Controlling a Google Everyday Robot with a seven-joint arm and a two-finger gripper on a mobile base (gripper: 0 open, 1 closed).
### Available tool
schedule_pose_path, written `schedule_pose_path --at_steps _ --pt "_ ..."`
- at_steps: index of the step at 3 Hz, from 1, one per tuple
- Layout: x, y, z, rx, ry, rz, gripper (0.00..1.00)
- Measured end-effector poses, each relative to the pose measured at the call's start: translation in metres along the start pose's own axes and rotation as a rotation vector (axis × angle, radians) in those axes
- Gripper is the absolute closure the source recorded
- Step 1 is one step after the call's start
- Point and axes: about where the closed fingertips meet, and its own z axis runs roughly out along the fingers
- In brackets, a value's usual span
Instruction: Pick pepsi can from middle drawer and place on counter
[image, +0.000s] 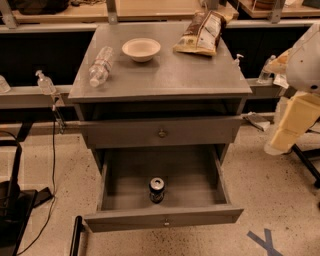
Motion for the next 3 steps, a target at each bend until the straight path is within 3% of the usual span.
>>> schedule_pose_path --at_steps 1,2,3 --pt "0.001 0.026 0.077 -0.083 -0.162 -0.003 0.0" --pt "0.013 0.052 0.112 -0.111 -0.259 0.027 0.0" --pt "0.012 0.052 0.113 -0.112 -0.265 0.022 0.0"
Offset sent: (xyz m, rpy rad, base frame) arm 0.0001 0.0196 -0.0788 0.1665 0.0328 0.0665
